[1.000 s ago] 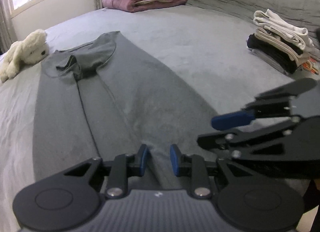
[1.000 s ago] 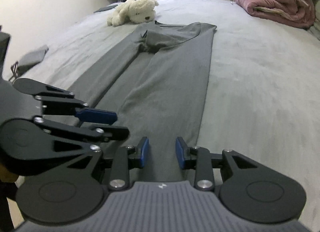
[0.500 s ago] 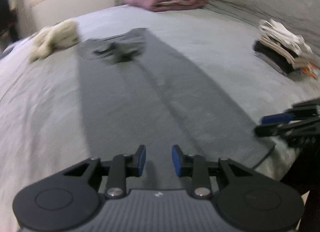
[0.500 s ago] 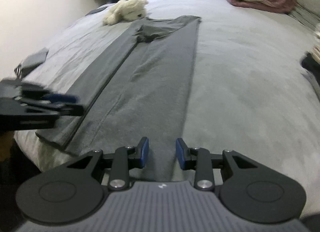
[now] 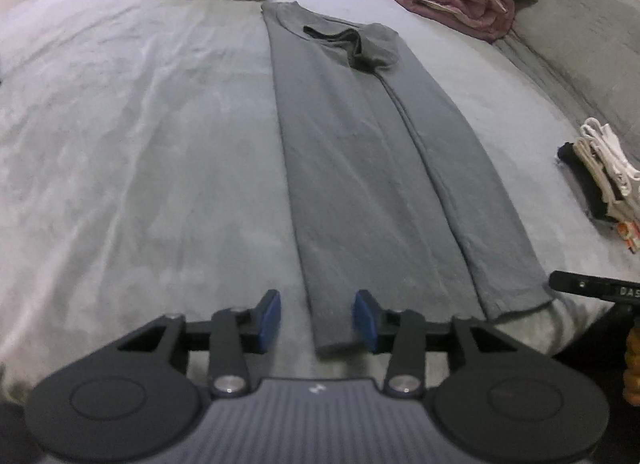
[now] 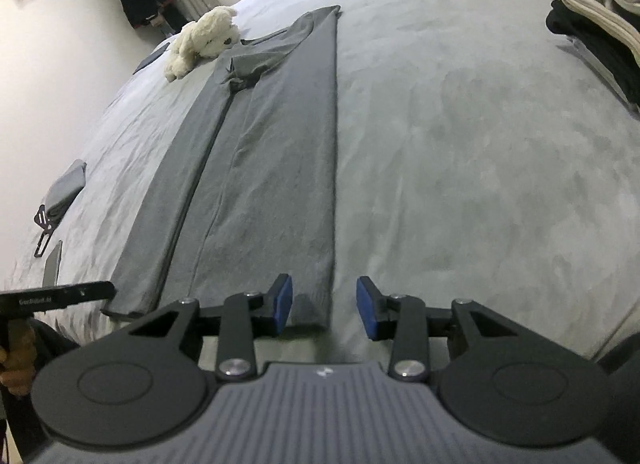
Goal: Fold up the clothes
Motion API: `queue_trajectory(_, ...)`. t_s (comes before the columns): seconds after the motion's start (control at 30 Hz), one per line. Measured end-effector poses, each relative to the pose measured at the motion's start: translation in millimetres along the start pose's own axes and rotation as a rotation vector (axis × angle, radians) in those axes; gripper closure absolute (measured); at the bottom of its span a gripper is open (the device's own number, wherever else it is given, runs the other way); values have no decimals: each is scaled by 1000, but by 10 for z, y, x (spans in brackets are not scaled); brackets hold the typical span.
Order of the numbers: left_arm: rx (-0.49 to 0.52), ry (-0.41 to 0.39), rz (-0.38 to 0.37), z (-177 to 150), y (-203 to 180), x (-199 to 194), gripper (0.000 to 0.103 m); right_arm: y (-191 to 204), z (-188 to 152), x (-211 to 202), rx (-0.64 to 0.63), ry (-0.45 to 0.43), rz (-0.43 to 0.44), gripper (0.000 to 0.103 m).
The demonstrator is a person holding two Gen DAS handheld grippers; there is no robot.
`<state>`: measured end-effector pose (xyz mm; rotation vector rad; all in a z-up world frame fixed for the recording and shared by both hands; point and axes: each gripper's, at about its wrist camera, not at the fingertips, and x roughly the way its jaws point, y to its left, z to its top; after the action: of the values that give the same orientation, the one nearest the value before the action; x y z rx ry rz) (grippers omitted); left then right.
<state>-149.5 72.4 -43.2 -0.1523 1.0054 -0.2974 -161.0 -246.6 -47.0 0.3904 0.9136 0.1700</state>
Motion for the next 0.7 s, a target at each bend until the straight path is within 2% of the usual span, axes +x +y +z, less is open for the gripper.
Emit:
queue_trajectory(0.23,-65,5,-35,-29,69,38,56,-87,-64,-12,60,15,27,62)
queue_trajectory(0.43,-56,18,-70,-85,-10,83,56,-106,-75,-2,69,20,43,60)
queue_trajectory(0.57,-63,18,-73,-107,-7,93,59,-126,-88,10,102,17,58,60)
queue_trajectory(0.7,-58,13,-44,-125,-22,75,65,-121,-107,13,119,13,54,60)
